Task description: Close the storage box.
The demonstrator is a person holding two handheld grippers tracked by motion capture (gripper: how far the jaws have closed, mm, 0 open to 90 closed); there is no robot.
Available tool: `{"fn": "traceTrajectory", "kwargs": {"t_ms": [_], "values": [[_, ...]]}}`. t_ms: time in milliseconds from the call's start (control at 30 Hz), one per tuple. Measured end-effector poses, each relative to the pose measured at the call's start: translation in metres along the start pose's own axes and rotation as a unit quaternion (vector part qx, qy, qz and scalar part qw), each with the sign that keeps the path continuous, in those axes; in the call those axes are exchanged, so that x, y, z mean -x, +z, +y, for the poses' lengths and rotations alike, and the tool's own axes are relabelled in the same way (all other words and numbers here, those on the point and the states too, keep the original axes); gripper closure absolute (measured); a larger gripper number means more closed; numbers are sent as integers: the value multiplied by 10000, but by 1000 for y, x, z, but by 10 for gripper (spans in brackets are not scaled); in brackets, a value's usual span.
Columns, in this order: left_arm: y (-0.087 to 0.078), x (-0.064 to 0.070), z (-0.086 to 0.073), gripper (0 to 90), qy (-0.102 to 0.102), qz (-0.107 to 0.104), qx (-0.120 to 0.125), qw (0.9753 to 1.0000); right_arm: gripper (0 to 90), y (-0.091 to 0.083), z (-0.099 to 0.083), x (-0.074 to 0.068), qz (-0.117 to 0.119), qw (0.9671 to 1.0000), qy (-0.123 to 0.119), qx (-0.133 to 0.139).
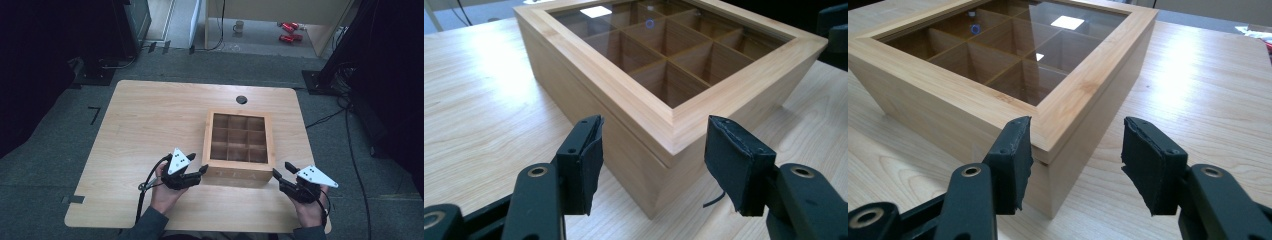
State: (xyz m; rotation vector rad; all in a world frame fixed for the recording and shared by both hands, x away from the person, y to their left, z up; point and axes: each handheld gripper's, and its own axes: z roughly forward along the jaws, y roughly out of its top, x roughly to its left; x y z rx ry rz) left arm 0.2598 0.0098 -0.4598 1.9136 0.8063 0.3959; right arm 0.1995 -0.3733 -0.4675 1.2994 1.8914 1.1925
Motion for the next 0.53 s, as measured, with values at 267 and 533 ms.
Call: {"fn": "traceTrajectory", "kwargs": {"t_ms": [267, 533], "values": [[-11, -11, -6, 407, -42, 128, -45, 9999, 457, -5, -1, 8, -147, 9998, 70, 65], [-21, -27, -16, 405, -213, 317, -109, 9992, 443, 3, -11, 22, -533, 9978, 343, -182]]}}
